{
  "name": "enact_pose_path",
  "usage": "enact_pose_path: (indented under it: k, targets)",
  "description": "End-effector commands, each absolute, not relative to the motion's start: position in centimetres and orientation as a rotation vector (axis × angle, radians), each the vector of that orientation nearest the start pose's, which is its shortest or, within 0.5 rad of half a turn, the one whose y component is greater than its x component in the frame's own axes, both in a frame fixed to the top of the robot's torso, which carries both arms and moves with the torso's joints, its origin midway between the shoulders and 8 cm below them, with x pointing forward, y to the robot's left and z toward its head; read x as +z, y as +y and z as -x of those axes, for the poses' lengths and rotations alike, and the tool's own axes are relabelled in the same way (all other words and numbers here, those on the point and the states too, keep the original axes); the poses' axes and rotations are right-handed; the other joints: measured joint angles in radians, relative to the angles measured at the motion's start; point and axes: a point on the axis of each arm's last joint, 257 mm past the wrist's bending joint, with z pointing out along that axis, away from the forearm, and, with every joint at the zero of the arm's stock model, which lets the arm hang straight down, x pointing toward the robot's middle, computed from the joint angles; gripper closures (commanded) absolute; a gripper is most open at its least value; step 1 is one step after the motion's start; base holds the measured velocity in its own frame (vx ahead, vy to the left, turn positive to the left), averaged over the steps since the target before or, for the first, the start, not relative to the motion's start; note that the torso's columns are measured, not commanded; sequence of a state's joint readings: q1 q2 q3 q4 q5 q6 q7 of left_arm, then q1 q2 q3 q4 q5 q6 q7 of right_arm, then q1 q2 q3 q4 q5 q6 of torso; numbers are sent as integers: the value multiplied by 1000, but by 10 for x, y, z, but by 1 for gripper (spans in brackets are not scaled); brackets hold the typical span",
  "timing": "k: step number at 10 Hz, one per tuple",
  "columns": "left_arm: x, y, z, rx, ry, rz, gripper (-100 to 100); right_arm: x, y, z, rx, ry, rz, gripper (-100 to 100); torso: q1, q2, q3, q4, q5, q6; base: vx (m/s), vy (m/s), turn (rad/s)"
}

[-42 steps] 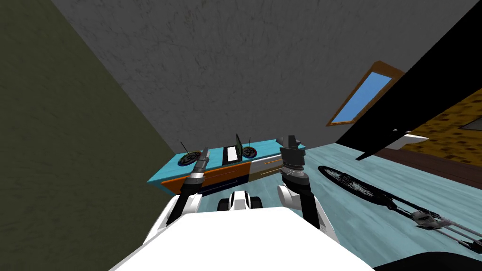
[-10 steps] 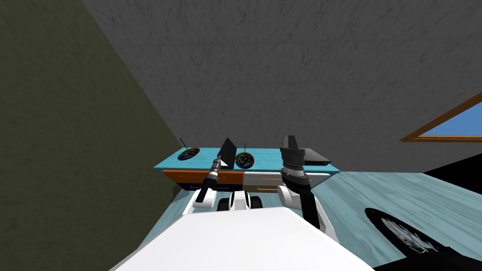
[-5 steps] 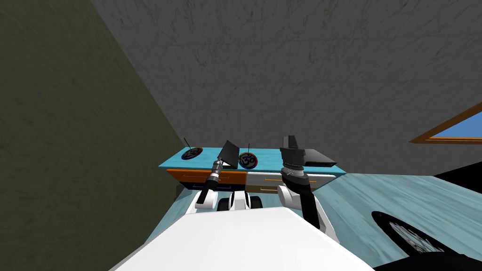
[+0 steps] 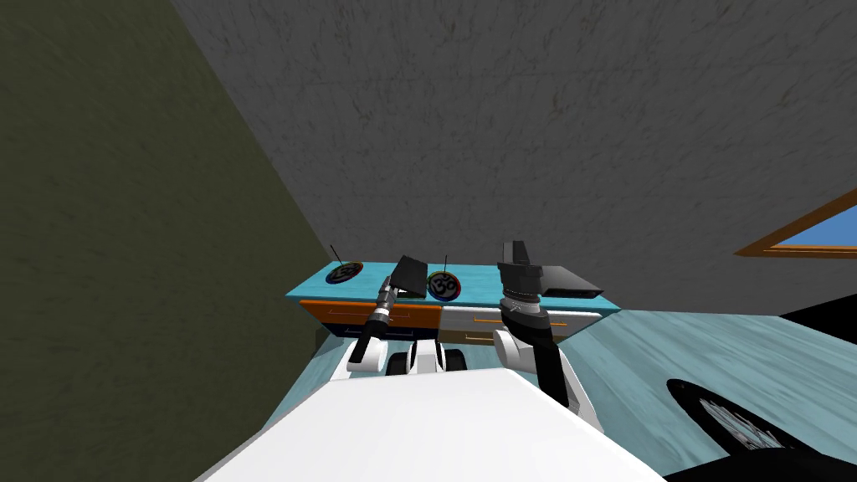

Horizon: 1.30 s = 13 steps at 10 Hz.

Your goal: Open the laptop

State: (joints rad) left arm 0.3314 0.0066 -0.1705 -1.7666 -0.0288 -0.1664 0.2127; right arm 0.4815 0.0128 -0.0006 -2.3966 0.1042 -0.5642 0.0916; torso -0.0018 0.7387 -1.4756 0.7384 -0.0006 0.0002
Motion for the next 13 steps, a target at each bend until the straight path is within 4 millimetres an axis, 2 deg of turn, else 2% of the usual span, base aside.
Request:
enact_pose_path:
  k: [1, 6, 7, 8, 13]
  targets:
    - [-225, 186, -451, -1432, 1113, 1304, -100, 90, -257, -307, 1191, 539, -414, 0, 1, 0, 0, 1, 0, 0, 0, 0, 0]
    - [-197, 187, -449, -1433, 1111, 1306, -100, 90, -257, -307, 1191, 539, -414, 0, 2, 1, 1, 1, 1, 0, 0, 0, 0]
    - [-204, 188, -449, -1426, 1116, 1309, -100, 90, -257, -307, 1191, 539, -414, 0, 2, 2, 1, 2, 1, 0, 0, 0, 0]
    - [-204, 188, -448, -1425, 1118, 1311, 0, 90, -257, -308, 1191, 539, -414, 0, 2, 1, 1, 1, 1, 0, 0, 0, 0]
    - [-203, 187, -449, -1428, 1116, 1309, 0, 90, -257, -307, 1191, 539, -414, 0, 2, -1, -1, -1, 1, 0, 0, 0, 0]
